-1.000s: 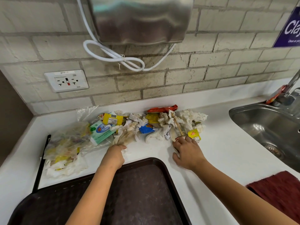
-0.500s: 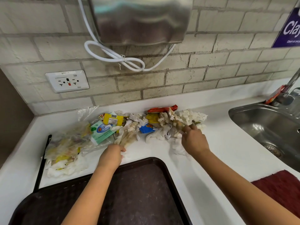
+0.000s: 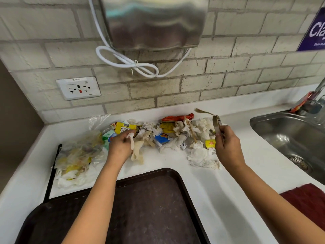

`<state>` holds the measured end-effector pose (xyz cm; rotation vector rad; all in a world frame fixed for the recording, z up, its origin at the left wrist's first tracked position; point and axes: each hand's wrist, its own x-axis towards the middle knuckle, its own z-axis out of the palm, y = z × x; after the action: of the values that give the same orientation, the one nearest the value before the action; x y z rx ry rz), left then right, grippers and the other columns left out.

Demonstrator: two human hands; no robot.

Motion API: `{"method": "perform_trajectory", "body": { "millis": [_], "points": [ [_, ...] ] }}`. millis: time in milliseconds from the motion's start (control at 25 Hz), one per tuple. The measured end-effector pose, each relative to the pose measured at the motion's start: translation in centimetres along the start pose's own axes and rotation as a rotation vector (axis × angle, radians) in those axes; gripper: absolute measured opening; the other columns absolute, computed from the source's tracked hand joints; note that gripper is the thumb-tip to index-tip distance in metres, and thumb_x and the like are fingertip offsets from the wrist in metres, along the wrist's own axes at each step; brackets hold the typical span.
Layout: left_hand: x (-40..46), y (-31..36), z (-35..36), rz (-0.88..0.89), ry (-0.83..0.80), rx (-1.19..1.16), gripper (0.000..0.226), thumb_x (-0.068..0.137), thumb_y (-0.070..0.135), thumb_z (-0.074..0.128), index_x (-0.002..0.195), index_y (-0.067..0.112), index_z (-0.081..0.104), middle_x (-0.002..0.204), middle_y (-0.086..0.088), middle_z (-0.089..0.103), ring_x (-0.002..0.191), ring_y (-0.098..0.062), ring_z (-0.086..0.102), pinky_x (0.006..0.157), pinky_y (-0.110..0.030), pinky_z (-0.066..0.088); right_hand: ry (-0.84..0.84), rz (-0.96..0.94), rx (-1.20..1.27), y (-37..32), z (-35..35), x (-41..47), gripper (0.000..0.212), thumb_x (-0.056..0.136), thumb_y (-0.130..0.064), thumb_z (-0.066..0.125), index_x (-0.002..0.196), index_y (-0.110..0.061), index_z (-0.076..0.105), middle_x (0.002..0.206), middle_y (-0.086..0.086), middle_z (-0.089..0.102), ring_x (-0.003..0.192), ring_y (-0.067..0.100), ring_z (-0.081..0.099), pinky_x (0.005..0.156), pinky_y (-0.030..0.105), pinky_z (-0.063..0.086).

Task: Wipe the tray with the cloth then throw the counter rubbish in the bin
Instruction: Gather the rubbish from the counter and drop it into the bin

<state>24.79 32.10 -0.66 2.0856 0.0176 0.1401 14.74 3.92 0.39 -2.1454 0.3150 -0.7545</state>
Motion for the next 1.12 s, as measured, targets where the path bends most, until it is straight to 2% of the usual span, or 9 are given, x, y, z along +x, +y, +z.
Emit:
{"method": "perform_trajectory", "body": {
  "millis": [120, 240, 320, 480, 640, 760, 880, 1000, 1120],
  "points": [
    [-0.1, -1.6, 2.1, -0.014, -0.216, 0.45, 0.033, 0.097, 0.017, 0.04, 0.124, 0.008, 0.058, 0.124, -0.018, 0.06, 0.111, -0.031, 0.057, 0.089, -0.032, 0.044, -0.035, 0.008, 0.006, 0.7, 0.4, -0.9, 0.012, 0.095, -0.01, 0.042, 0.098, -0.011, 0.053, 0.081, 0.007, 0.059, 0.068, 0.023, 0.051, 0.062, 0.029, 0.037],
    [-0.9, -3.5, 3.5, -0.023, -0.432, 0.666, 0.049, 0.089, 0.035, 0.056, 0.135, 0.02, 0.048, 0.14, -0.014, 0.044, 0.125, -0.032, 0.044, 0.1, -0.033, 0.039, -0.058, -0.004, -0.003, 1.2, 0.5, -1.6, 0.012, 0.094, -0.01, 0.044, 0.099, -0.01, 0.054, 0.083, 0.007, 0.06, 0.071, 0.025, 0.052, 0.064, 0.032, 0.04],
    [-1.0, -3.9, 3.7, -0.013, -0.405, 0.703, 0.052, 0.089, 0.027, 0.057, 0.139, 0.026, 0.043, 0.145, -0.009, 0.038, 0.13, -0.031, 0.039, 0.104, -0.033, 0.036, -0.067, -0.005, -0.02, 1.3, 0.5, -2.0, 0.013, 0.093, -0.008, 0.045, 0.1, -0.01, 0.055, 0.085, 0.006, 0.061, 0.076, 0.024, 0.054, 0.067, 0.031, 0.041],
    [-1.1, -2.6, 2.9, 0.063, -0.26, 0.821, 0.037, 0.092, 0.012, 0.046, 0.129, 0.016, 0.052, 0.127, -0.013, 0.055, 0.116, -0.03, 0.054, 0.094, -0.034, 0.045, -0.071, -0.014, -0.04, 1.3, 0.6, -2.3, 0.012, 0.093, -0.008, 0.046, 0.101, -0.009, 0.055, 0.086, 0.005, 0.061, 0.079, 0.024, 0.056, 0.069, 0.032, 0.042],
    [-0.3, 0.0, 0.6, 0.144, -0.03, 0.572, 0.029, 0.091, 0.016, 0.047, 0.115, 0.003, 0.058, 0.121, -0.018, 0.056, 0.109, -0.034, 0.054, 0.086, -0.033, 0.044, -0.078, -0.026, -0.025, 1.1, 0.6, -2.5, 0.012, 0.093, -0.007, 0.046, 0.099, -0.01, 0.056, 0.084, 0.003, 0.06, 0.077, 0.022, 0.054, 0.068, 0.031, 0.041],
    [-0.2, 1.3, -0.9, 0.037, 0.006, 0.333, 0.03, 0.093, 0.009, 0.042, 0.118, 0.006, 0.057, 0.121, -0.017, 0.06, 0.108, -0.034, 0.056, 0.076, -0.025, 0.038, -0.083, -0.026, -0.022, 1.1, 0.6, -2.7, 0.012, 0.093, -0.007, 0.045, 0.098, -0.011, 0.055, 0.08, -0.001, 0.058, 0.072, 0.017, 0.052, 0.063, 0.027, 0.038],
    [-0.6, 1.7, -1.6, -0.077, 0.025, -0.016, 0.03, 0.092, 0.006, 0.042, 0.119, 0.008, 0.056, 0.122, -0.018, 0.059, 0.113, -0.035, 0.055, 0.082, -0.028, 0.04, -0.084, -0.044, -0.015, 1.0, 0.5, -2.9, 0.011, 0.093, -0.008, 0.046, 0.095, -0.013, 0.055, 0.076, -0.006, 0.056, 0.071, 0.008, 0.052, 0.06, 0.023, 0.038],
    [-0.8, 2.1, -2.2, -0.163, -0.039, -0.278, 0.043, 0.09, 0.021, 0.058, 0.131, 0.01, 0.05, 0.13, -0.007, 0.056, 0.117, -0.024, 0.054, 0.088, -0.027, 0.041, -0.089, -0.045, -0.004, 0.9, 0.5, -2.8, 0.01, 0.094, -0.009, 0.046, 0.095, -0.013, 0.055, 0.076, -0.004, 0.056, 0.07, 0.008, 0.052, 0.059, 0.022, 0.037],
    [-1.9, 3.4, -2.1, -0.145, -0.061, -0.35, 0.019, 0.083, 0.004, 0.066, 0.1, 0.012, 0.061, 0.104, -0.005, 0.064, 0.103, -0.024, 0.059, 0.075, -0.023, 0.045, -0.09, -0.047, 0.031, 0.6, 0.4, -2.9, 0.009, 0.094, -0.01, 0.046, 0.094, -0.013, 0.055, 0.077, 0.001, 0.057, 0.069, 0.012, 0.052, 0.059, 0.025, 0.037]
  ]
}}
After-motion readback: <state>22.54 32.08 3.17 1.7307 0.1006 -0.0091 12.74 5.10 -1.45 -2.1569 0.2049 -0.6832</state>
